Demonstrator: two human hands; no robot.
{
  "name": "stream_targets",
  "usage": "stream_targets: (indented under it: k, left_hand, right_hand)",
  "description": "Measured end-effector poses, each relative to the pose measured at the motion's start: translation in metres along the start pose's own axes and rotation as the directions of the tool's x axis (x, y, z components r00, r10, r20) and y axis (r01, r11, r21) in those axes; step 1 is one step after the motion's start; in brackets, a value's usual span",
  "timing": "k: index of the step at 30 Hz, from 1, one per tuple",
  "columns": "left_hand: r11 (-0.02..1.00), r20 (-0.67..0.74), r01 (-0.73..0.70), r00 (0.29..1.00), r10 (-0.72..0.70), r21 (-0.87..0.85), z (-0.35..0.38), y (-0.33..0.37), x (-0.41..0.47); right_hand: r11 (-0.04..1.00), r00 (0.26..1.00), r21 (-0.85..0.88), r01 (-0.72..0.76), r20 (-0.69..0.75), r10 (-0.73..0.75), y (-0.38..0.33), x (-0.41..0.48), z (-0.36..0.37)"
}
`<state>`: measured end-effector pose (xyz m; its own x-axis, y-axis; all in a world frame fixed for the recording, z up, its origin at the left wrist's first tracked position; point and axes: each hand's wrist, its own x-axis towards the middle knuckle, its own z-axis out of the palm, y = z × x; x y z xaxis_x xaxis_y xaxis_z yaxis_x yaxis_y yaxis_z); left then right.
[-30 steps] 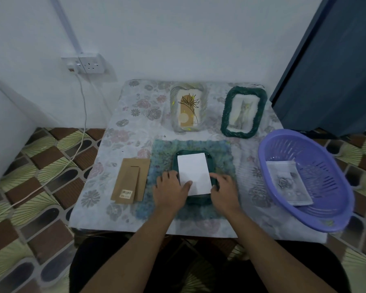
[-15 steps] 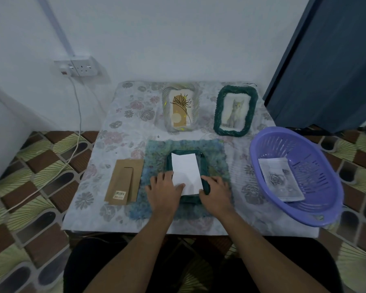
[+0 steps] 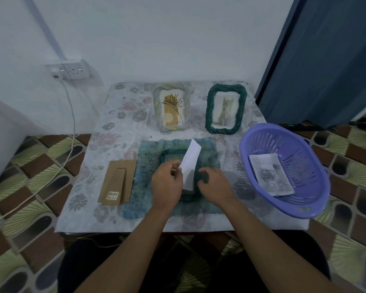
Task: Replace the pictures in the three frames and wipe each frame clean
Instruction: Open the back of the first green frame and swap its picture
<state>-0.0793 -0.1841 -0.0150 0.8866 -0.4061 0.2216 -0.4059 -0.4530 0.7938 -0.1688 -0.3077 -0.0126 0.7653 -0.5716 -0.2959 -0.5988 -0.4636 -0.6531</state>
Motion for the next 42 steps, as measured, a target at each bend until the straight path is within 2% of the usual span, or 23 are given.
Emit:
stream_targets:
  k: [4, 6, 8, 10, 12, 17, 22, 25, 28, 32, 36, 39, 42]
  left_hand:
    - [0.998, -0.028, 0.006, 1.000, -0.008, -0.065, 0.010, 0.020, -0.002]
    - [0.993, -0.031, 0.049, 0.998, -0.052, -0.106, 0.019, 0.030, -0.004]
    - [0.979, -0.009, 0.140, 0.990, -0.143, -0.145, 0.031, 0.040, -0.006]
    - [0.955, 0.038, 0.240, 0.971, -0.237, -0.171, 0.043, 0.045, -0.007]
    - [0.928, 0.083, 0.321, 0.947, -0.311, -0.189, 0.056, 0.045, -0.008]
    - [0.876, 0.175, 0.444, 0.893, -0.415, -0.188, 0.087, 0.039, -0.014]
    - [0.837, 0.300, 0.523, 0.834, -0.464, -0.161, 0.112, 0.044, -0.018]
    - [0.782, 0.410, 0.600, 0.764, -0.498, -0.169, 0.134, 0.042, -0.018]
    - [0.723, 0.495, 0.657, 0.710, -0.500, -0.212, 0.157, 0.039, -0.015]
    - [0.711, 0.579, 0.667, 0.677, -0.454, -0.223, 0.151, 0.070, -0.011]
    - [0.634, 0.679, 0.729, 0.604, -0.417, -0.259, 0.142, 0.076, -0.013]
    - [0.624, 0.699, 0.732, 0.597, -0.395, -0.273, 0.134, 0.074, -0.015]
    - [0.614, 0.635, 0.735, 0.627, -0.452, -0.288, 0.131, 0.069, -0.011]
  right_hand:
    - [0.956, 0.946, -0.268, 0.121, -0.261, -0.193, 0.009, -0.010, -0.034]
    - [0.930, 0.902, -0.360, 0.069, -0.376, -0.212, 0.016, -0.016, -0.045]
    - [0.915, 0.899, -0.403, -0.031, -0.412, -0.151, 0.027, -0.020, -0.057]
    - [0.910, 0.930, -0.393, -0.133, -0.368, -0.023, 0.038, -0.022, -0.068]
    - [0.928, 0.943, -0.331, -0.172, -0.328, 0.057, 0.047, -0.023, -0.076]
    - [0.977, 0.943, -0.156, -0.144, -0.321, 0.087, 0.054, -0.030, -0.082]
    - [0.985, 0.937, -0.083, -0.149, -0.329, 0.114, 0.051, -0.034, -0.092]
    - [0.991, 0.951, -0.062, -0.122, -0.292, 0.099, 0.051, -0.033, -0.097]
    - [0.994, 0.966, -0.036, -0.100, -0.243, 0.088, 0.054, -0.030, -0.100]
    - [0.998, 0.975, -0.007, -0.069, -0.213, 0.065, 0.058, -0.025, -0.100]
    - [0.998, 0.987, -0.017, -0.056, -0.150, 0.053, 0.060, -0.020, -0.098]
    - [0.999, 0.990, -0.010, -0.047, -0.131, 0.045, 0.063, -0.019, -0.097]
    - [0.997, 0.989, 0.065, -0.052, -0.134, 0.060, 0.067, -0.019, -0.098]
